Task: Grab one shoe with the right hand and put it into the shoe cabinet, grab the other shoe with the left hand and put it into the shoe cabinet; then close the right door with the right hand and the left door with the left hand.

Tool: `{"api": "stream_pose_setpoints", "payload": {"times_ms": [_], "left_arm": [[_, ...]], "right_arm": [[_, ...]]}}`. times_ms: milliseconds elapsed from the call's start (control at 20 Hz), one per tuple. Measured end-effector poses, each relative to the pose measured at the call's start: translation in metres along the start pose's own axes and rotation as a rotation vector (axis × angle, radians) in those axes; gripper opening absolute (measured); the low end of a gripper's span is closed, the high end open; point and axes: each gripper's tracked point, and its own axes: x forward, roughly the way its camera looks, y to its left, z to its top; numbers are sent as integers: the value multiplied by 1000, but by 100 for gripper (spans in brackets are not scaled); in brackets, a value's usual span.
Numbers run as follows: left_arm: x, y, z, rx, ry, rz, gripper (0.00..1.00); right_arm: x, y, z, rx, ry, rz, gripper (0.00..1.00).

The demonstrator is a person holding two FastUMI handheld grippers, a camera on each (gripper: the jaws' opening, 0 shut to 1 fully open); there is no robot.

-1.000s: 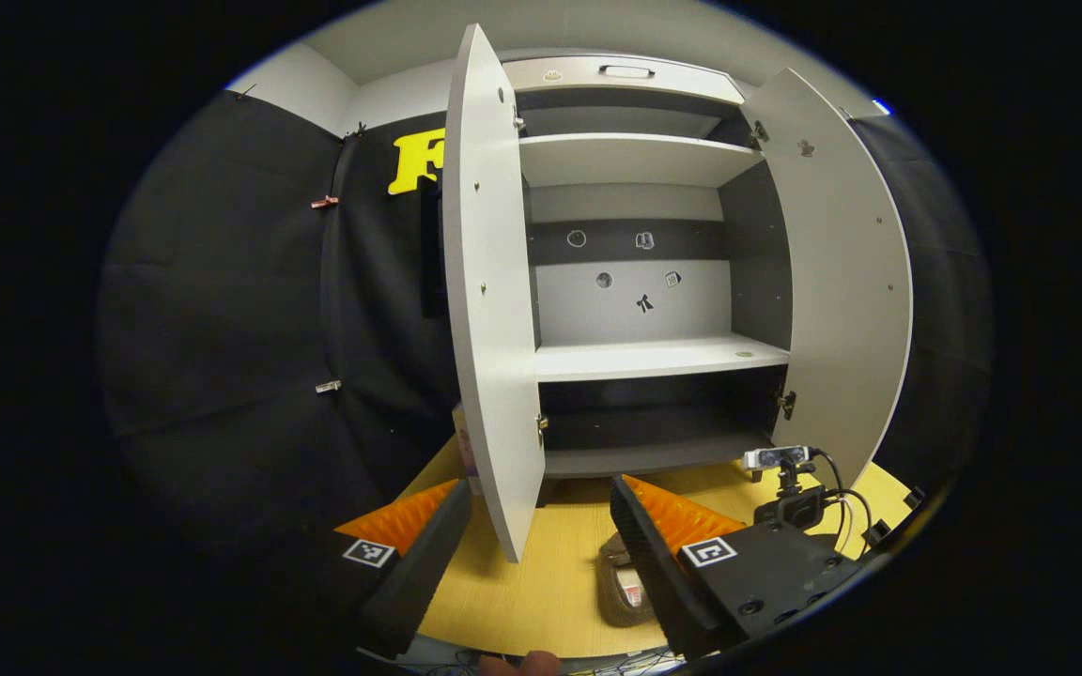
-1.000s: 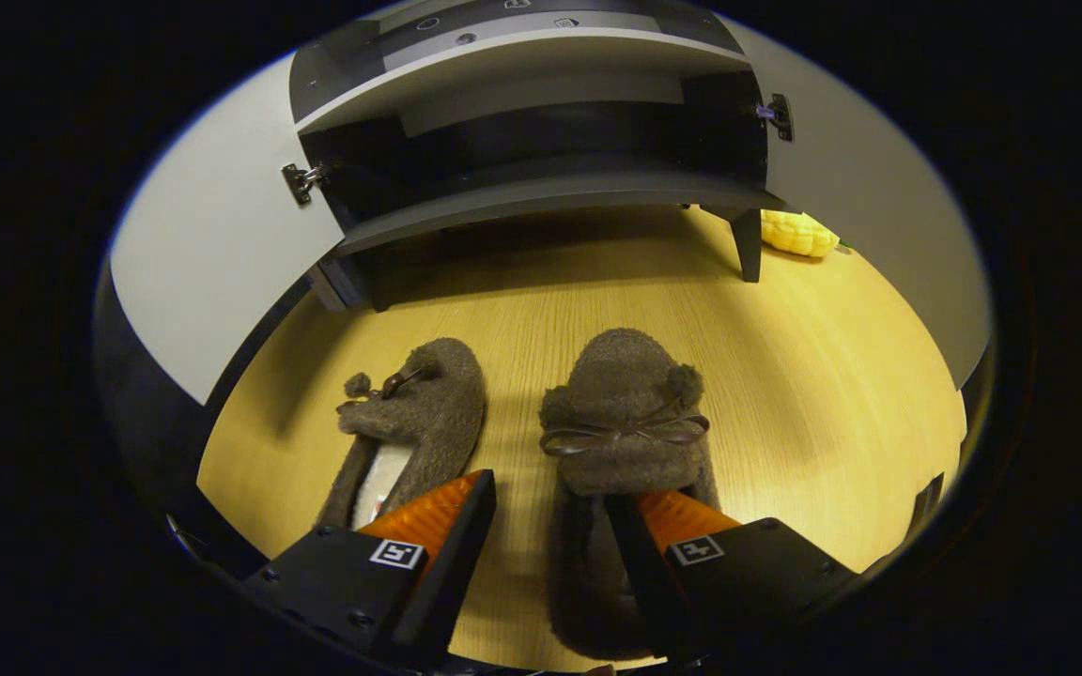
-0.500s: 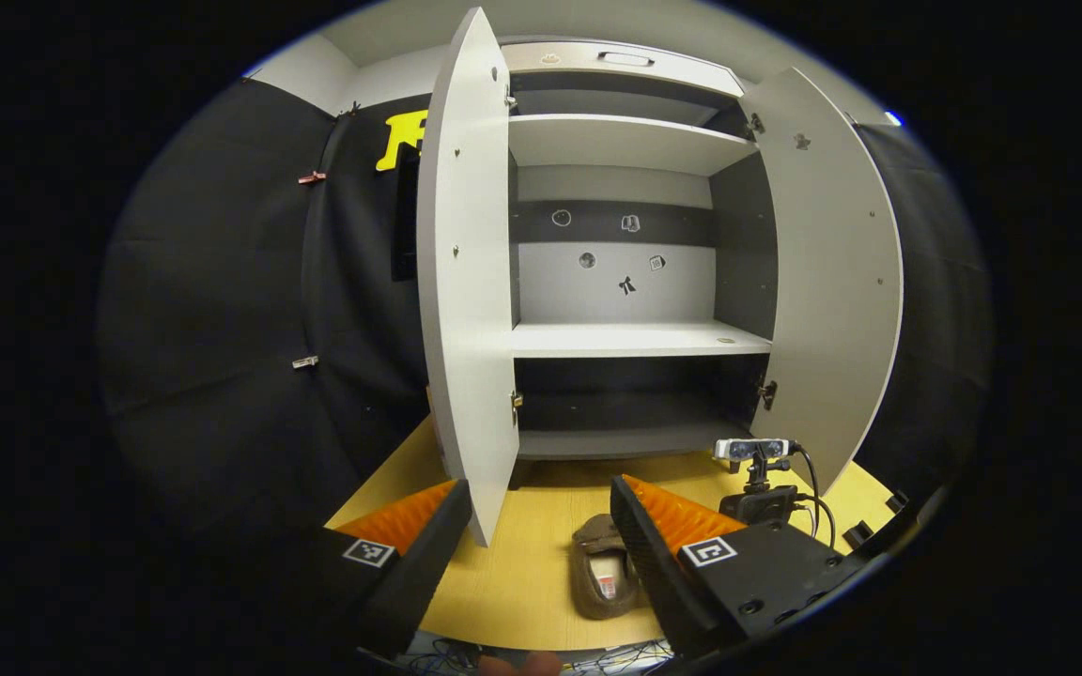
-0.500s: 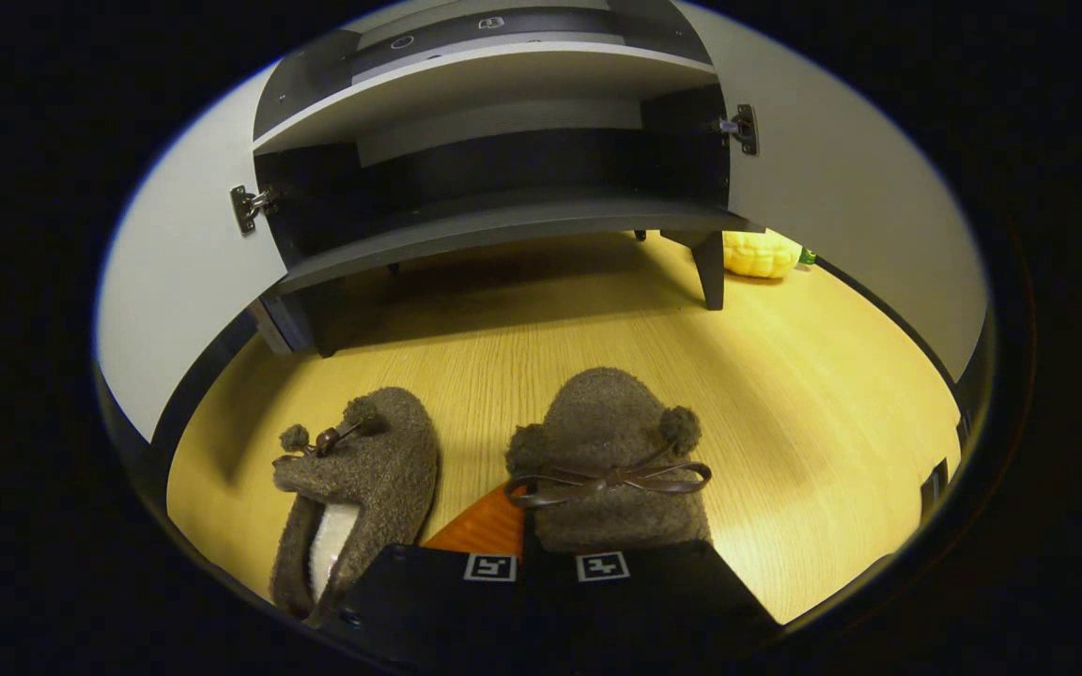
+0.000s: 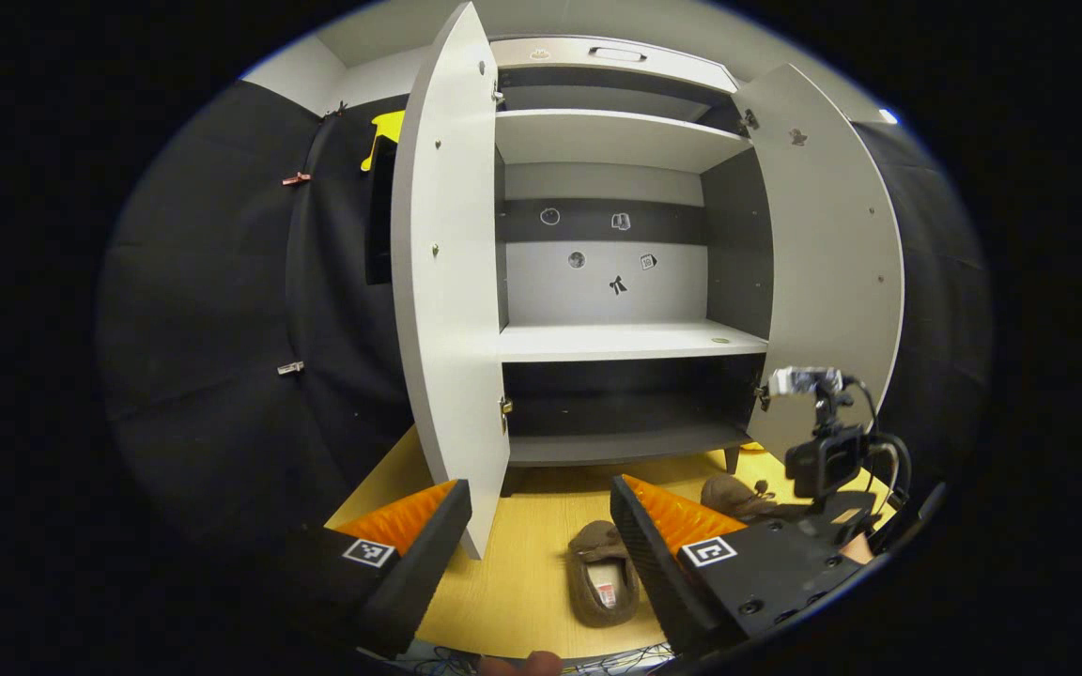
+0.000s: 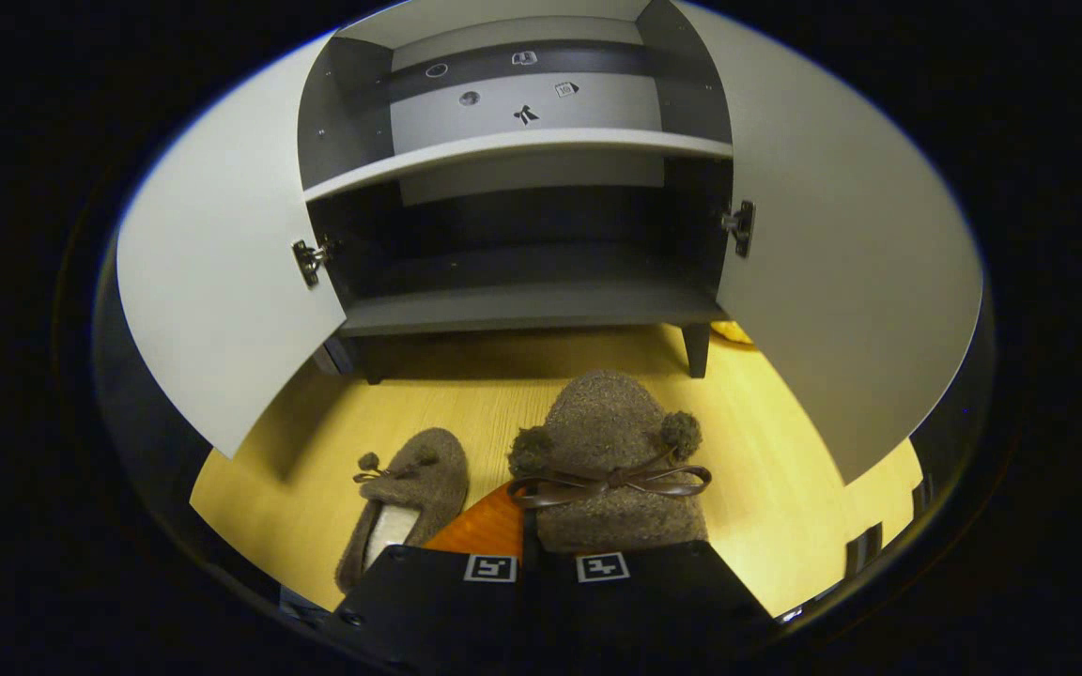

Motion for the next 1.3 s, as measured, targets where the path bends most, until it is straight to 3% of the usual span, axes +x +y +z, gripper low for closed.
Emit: {"api": "stream_pose_setpoints", "payload": {"times_ms": [300, 600, 900, 950, 1000, 1300], "left_arm": [[7, -10, 0, 0, -1, -20, 95], [14, -18, 2, 6, -3, -28, 95], [19, -17, 6, 20, -12, -15, 95], [19, -17, 6, 17, -13, -12, 95], [19, -15, 7, 14, -14, -5, 95], [25, -9, 11, -8, -9, 40, 95]], "right_arm": [[-38, -2, 124, 11, -104, 19, 8], [-34, -7, 251, -36, -211, 1, 8], [18, -5, 341, -66, -293, -8, 8], [29, -3, 351, -64, -292, -6, 4], [39, -1, 360, -56, -294, 3, 8], [110, 0, 394, 8, -239, 12, 8]]}}
